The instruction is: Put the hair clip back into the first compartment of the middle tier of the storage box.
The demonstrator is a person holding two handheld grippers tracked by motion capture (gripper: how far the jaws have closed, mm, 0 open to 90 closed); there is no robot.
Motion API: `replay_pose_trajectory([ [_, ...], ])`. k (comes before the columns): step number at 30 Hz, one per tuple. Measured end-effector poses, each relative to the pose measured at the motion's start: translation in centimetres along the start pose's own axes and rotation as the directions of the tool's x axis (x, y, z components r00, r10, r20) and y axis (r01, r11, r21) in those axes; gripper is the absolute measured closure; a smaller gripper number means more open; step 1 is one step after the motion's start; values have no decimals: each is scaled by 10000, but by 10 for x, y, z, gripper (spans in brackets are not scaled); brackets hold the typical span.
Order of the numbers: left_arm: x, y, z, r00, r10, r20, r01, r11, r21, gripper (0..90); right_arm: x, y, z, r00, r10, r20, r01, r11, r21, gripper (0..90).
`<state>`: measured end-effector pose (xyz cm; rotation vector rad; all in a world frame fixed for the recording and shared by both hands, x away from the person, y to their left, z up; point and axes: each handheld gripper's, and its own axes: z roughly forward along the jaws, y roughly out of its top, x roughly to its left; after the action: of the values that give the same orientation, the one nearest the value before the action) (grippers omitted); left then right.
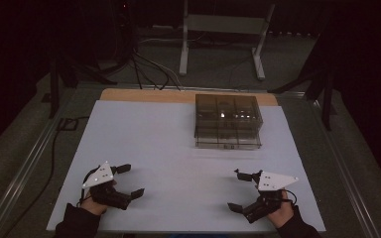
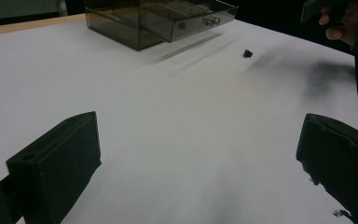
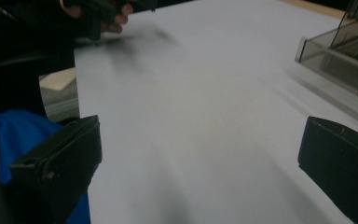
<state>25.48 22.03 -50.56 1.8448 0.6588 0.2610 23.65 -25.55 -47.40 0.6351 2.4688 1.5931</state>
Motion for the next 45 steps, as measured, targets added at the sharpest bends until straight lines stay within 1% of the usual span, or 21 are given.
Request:
replay_pose_trajectory([
  [2, 0, 0, 0, 10000, 3, -10, -3, 10000, -38, 7, 0, 1, 0, 10000, 53, -7, -53, 10000, -51, 0],
  [6, 0, 0, -1, 10000, -29, 16, 29, 10000, -85, 7, -3, 5, -2, 9999, 126, 99, -123, 9994, -333, 0],
  [9, 0, 0, 0, 10000, -27, 46, 27, 10000, -90, 8, -5, 7, -5, 9994, 129, 313, -114, 9988, -478, 0],
  [11, 0, 0, 0, 10000, -46, 62, 46, 10000, -71, 7, -9, 8, -7, 9986, 236, 467, -209, 9981, -586, 0],
  [12, 0, 0, 0, 10000, -45, 83, 45, 10000, -77, 7, -9, 8, -7, 9986, 236, 467, -209, 9981, -586, 0],
  [13, 0, 0, 0, 9999, -35, 100, 36, 9999, -96, 7, -12, 9, -9, 9978, 271, 612, -233, 9978, -627, 0],
  [15, 0, 0, 1, 9999, -25, 130, 27, 10000, -89, 8, -13, 9, -9, 9971, 282, 708, -237, 9977, -636, 0],
  [17, 1, 0, 1, 9999, -52, 138, 53, 10000, -56, 7, -18, 9, -10, 9946, 474, 920, -414, 9970, -656, 0],
  [22, 1, 0, 1, 9999, -71, 119, 72, 9999, -101, 7, -25, 10, -9, 9921, 553, 1124, -487, 9970, -600, 0],
  [24, 1, 0, 1, 9999, -113, 123, 114, 9999, -108, 7, -30, 10, -9, 9876, 637, 1434, -545, 9963, -671, 0],
  [27, 1, 0, 1, 9999, -69, 142, 71, 9999, -115, 7, -34, 10, -9, 9857, 774, 1499, -685, 9956, -635, 0],
  [29, 1, 0, 1, 9998, -114, 147, 116, 9999, -128, 7, -41, 9, -9, 9825, 888, 1635, -791, 9947, -652, 0],
  [31, 1, 0, 1, 9998, -93, 158, 95, 9999, -133, 7, -43, 9, -9, 9807, 926, 1724, -823, 9944, -661, 0],
  [33, 1, 0, 1, 9998, -75, 165, 77, 9999, -113, 7, -48, 7, -8, 9766, 1031, 1889, -938, 9939, -574, 0],
  [35, 1, 0, 1, 9998, -122, 150, 124, 9999, -119, 7, -50, 7, -8, 9750, 1074, 1943, -985, 9936, -548, 0],
  [36, 1, 0, 1, 9998, -109, 152, 111, 9999, -131, 7, -54, 6, -7, 9720, 1219, 2008, -1143, 9922, -489, 0],
  [40, 1, 0, 1, 9998, -140, 152, 142, 9998, -138, 7, -58, 5, -7, 9697, 1265, 2091, -1210, 9919, -389, 0],
  [41, 1, 0, 1, 9997, -165, 151, 167, 9998, -127, 7, -62, 3, -6, 9654, 1354, 2229, -1325, 9908, -279, 0],
  [42, 1, 0, 1, 9998, -155, 160, 158, 9998, -131, 7, -62, 3, -6, 9654, 1354, 2229, -1325, 9908, -279, 0],
  [44, 1, 1, 1, 9998, -125, 173, 128, 9998, -143, 7, -65, 2, -5, 9605, 1409, 2399, -1382, 9900, -280, 0],
  [45, 1, 0, 1, 9998, -133, 175, 135, 9998, -128, 8, -68, 2, -5, 9556, 1469, 2556, -1450, 9891, -264, 0],
])
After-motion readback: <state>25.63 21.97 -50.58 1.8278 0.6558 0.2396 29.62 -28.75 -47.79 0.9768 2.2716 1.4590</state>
